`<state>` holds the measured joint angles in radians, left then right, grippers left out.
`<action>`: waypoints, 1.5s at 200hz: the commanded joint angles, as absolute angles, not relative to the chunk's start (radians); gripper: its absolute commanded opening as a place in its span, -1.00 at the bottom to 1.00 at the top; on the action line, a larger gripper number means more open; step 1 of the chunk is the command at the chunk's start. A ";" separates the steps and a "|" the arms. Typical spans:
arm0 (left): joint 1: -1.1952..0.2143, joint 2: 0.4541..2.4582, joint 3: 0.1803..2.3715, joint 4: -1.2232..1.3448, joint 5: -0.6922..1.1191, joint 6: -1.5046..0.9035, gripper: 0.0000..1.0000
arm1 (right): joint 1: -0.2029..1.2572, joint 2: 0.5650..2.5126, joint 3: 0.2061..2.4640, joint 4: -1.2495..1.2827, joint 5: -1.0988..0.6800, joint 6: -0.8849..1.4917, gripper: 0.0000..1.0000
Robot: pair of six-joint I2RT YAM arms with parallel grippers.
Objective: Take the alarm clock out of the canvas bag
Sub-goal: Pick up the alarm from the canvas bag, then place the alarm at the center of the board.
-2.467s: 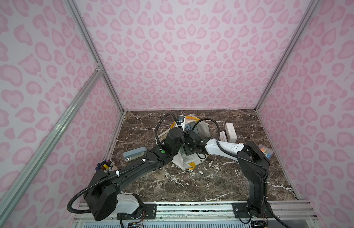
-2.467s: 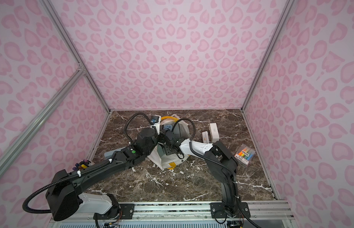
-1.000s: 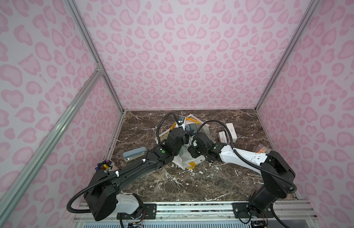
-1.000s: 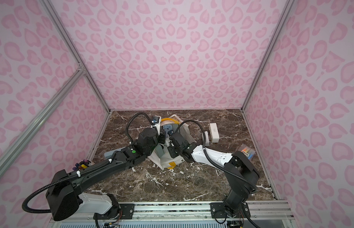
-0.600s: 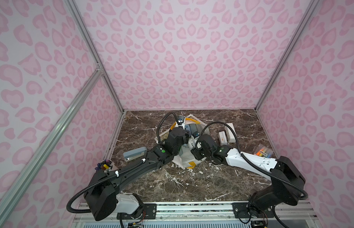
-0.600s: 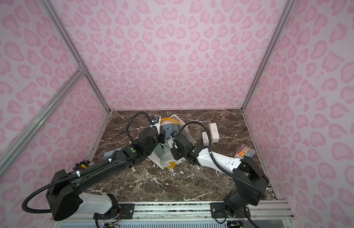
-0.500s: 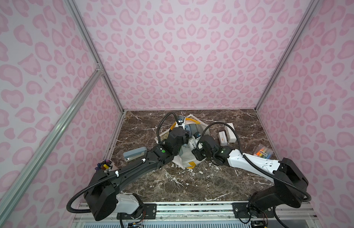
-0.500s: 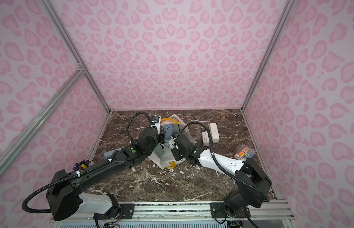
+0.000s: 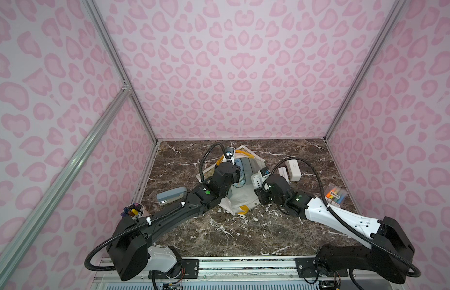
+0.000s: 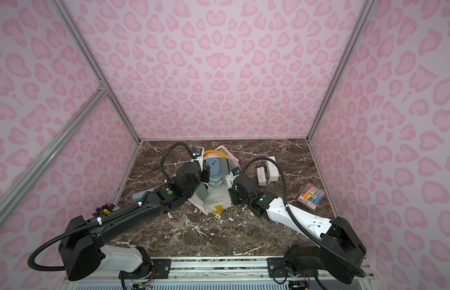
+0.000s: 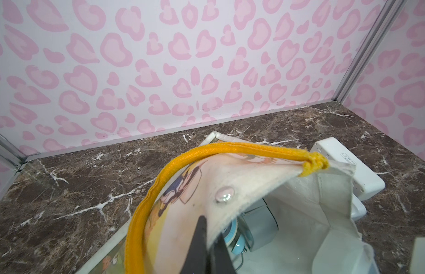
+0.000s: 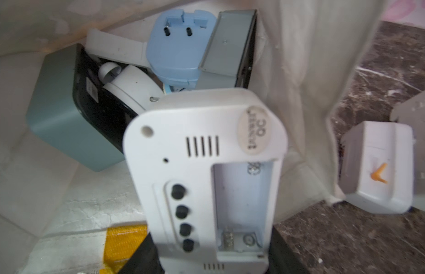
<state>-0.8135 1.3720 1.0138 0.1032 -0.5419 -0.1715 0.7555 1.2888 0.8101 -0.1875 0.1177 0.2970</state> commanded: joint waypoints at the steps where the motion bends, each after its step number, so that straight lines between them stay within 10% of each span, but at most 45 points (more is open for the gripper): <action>1: -0.812 1.372 1.027 0.104 -0.566 -0.172 -0.93 | 0.733 1.250 0.783 -0.189 0.169 0.321 0.01; 140: -0.812 1.371 1.023 0.097 -0.574 -0.179 -0.93 | 0.482 1.188 0.719 -0.224 0.078 0.355 -0.01; 300: -0.810 1.234 0.898 0.057 -0.658 -0.170 -0.93 | 0.390 1.573 0.990 -0.364 -0.087 0.337 -0.05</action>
